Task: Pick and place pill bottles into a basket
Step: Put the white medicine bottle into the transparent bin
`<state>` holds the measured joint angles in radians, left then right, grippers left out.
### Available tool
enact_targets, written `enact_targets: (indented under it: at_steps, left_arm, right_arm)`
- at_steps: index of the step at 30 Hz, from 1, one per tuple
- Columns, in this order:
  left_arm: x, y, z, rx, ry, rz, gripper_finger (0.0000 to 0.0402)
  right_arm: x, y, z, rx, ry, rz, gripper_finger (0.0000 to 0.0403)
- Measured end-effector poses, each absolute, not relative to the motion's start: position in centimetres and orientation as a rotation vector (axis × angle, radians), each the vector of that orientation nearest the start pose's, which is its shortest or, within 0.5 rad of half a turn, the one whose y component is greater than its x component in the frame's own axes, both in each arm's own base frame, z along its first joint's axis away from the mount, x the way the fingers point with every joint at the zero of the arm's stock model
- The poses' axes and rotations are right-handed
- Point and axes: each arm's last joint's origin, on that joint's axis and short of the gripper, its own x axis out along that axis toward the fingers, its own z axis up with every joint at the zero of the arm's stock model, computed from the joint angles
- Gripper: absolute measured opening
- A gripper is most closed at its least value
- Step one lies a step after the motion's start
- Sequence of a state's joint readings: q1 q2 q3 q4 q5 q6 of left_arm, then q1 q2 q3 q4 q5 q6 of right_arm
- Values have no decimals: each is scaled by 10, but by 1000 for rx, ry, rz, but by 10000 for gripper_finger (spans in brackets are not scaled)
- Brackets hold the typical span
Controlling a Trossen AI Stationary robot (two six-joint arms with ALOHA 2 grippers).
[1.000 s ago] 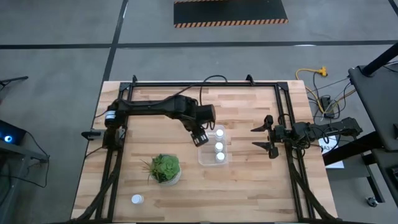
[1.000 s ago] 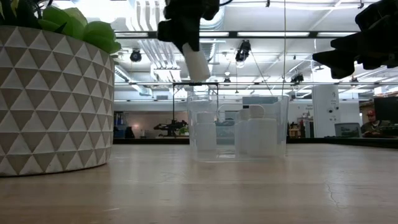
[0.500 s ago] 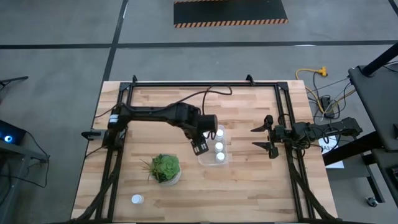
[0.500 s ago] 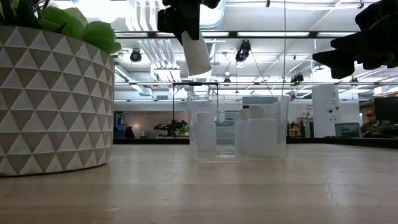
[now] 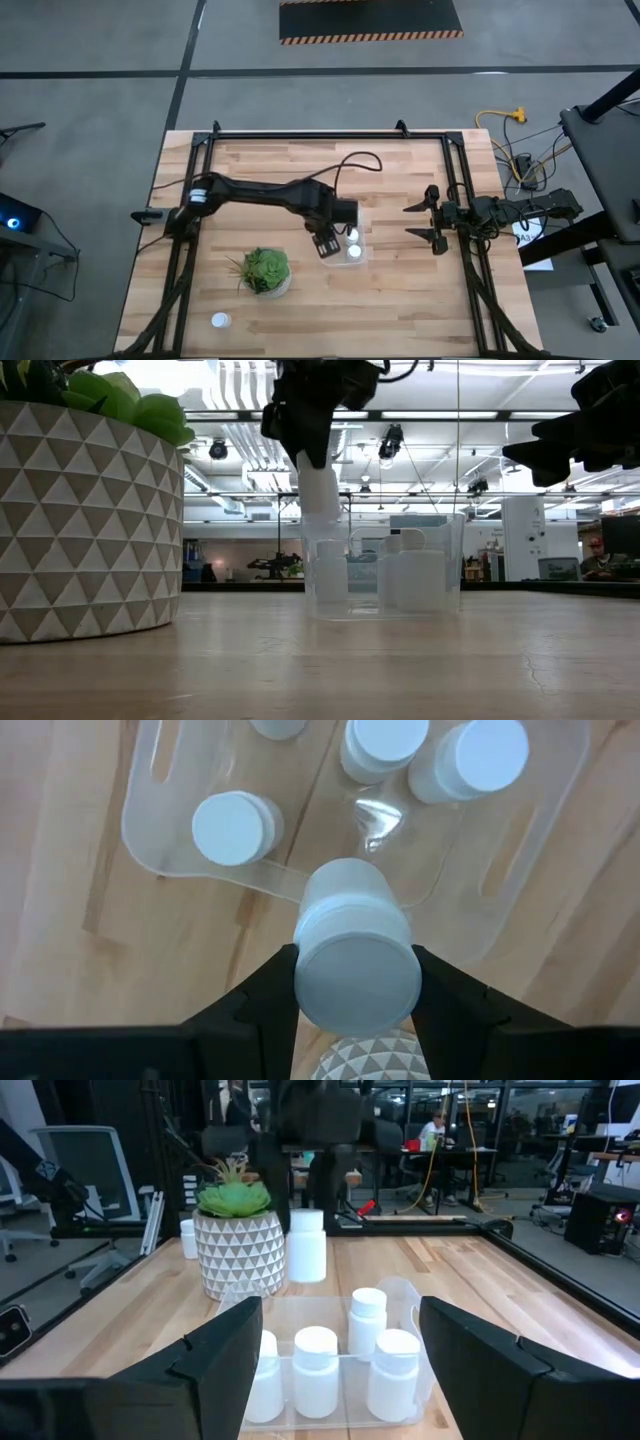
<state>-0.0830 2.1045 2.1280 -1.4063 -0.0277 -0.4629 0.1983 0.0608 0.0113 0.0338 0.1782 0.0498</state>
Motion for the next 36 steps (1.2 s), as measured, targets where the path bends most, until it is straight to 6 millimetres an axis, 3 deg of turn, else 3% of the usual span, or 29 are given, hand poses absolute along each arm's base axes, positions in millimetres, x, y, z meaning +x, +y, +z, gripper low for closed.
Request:
enact_targets:
  at_steps: [7,27,36]
  left_arm:
    - [422,-34,287,-285,1389,262,143]
    - [427,-32,285,-240,1350,260,143]
    - [426,-29,265,-219,1398,262,143]
  right_arm:
    - [99,15,166,48,16,20,260]
    - [99,15,166,49,16,20,260]
    - [99,15,166,48,16,19,260]
